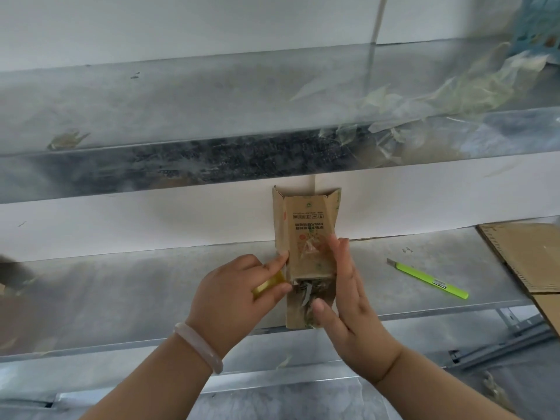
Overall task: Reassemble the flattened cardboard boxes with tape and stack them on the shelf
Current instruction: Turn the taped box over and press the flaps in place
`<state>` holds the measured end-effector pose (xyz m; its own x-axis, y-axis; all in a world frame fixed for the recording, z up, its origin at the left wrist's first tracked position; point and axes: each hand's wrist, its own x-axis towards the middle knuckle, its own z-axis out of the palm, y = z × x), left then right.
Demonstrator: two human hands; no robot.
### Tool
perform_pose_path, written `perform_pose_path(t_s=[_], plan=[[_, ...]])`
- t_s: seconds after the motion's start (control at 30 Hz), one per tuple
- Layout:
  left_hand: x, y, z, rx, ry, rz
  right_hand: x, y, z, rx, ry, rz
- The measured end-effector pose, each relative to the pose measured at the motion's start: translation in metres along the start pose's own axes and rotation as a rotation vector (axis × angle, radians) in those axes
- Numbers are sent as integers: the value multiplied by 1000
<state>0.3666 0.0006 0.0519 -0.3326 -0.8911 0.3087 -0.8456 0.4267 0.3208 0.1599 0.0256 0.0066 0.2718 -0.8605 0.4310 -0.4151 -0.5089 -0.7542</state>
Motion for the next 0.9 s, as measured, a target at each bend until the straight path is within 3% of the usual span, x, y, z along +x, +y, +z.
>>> perform_pose_path(t_s=[0.13,0.27,0.43,0.6,0.77,0.9], plan=[[2,-1,-3,-16,7,21,1,-9,4,156,47,118],[0,-3,-4,-20,17,33,5,-10,-19,-88,4,204],[3,-2,-4,-28,22,64,25,-22,-15,-425,106,-33],[3,-15,-6,-61,-8,98,29,-14,6,-256,185,-3],[-6,-41,-9,-412,-44,61,27,-11,10,-259,258,-42],[-6,-50,-8,-421,-64,97,26,-9,10,-279,235,-59]])
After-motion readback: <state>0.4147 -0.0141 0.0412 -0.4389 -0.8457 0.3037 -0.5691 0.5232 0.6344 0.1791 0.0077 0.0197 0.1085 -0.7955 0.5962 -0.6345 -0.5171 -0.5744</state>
